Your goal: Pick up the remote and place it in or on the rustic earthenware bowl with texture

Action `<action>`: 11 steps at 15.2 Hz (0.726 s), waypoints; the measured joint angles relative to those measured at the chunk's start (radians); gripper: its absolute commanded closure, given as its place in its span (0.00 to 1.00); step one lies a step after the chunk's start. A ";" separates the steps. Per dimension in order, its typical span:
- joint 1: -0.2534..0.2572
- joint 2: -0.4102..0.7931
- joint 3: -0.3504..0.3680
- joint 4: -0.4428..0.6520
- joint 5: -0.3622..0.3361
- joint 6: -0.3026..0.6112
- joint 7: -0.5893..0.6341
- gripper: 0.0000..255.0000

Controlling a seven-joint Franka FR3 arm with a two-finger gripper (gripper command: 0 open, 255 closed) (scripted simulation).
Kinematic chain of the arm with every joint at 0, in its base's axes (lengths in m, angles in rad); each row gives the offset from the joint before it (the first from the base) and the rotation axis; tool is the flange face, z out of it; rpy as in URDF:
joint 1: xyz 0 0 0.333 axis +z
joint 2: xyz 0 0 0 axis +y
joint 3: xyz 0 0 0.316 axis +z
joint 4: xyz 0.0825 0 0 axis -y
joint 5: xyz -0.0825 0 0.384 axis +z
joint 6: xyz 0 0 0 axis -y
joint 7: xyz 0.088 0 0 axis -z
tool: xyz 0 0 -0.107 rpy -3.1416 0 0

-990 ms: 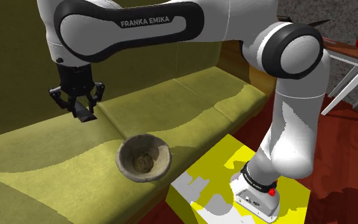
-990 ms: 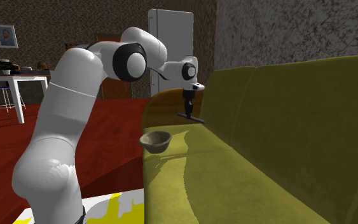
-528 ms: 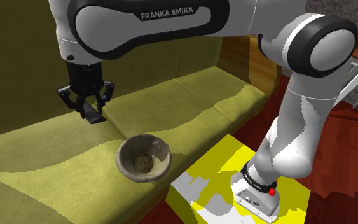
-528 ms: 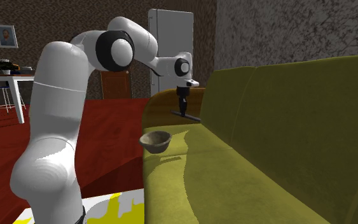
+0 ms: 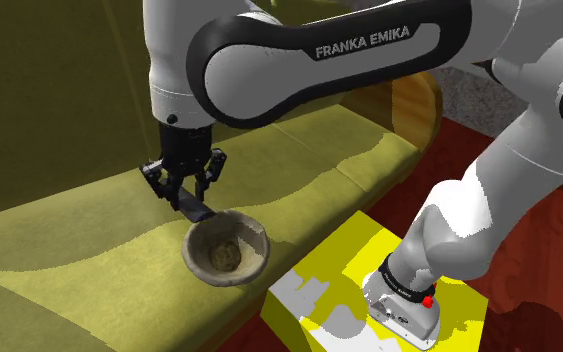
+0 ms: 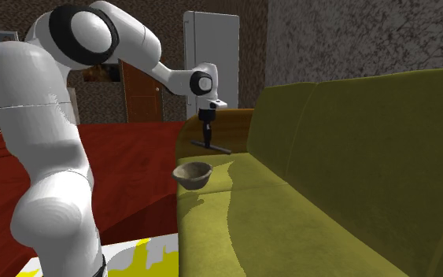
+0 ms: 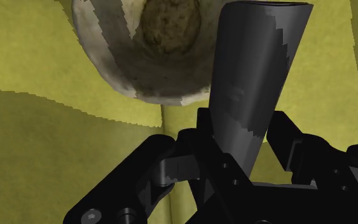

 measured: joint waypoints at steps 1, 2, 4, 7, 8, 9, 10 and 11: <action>0.003 -0.039 0.000 -0.040 0.020 0.005 -0.006 1.00; 0.008 -0.081 -0.001 -0.085 0.041 0.012 -0.013 1.00; 0.021 -0.166 -0.006 -0.163 0.084 0.010 -0.028 1.00; 0.044 -0.256 -0.009 -0.253 0.128 0.017 -0.036 1.00; 0.047 -0.264 -0.008 -0.270 0.133 0.027 -0.037 1.00; 0.049 -0.265 -0.006 -0.284 0.135 0.040 -0.036 1.00; 0.049 -0.260 -0.004 -0.294 0.136 0.055 -0.037 1.00; 0.049 -0.259 -0.003 -0.305 0.137 0.066 -0.039 1.00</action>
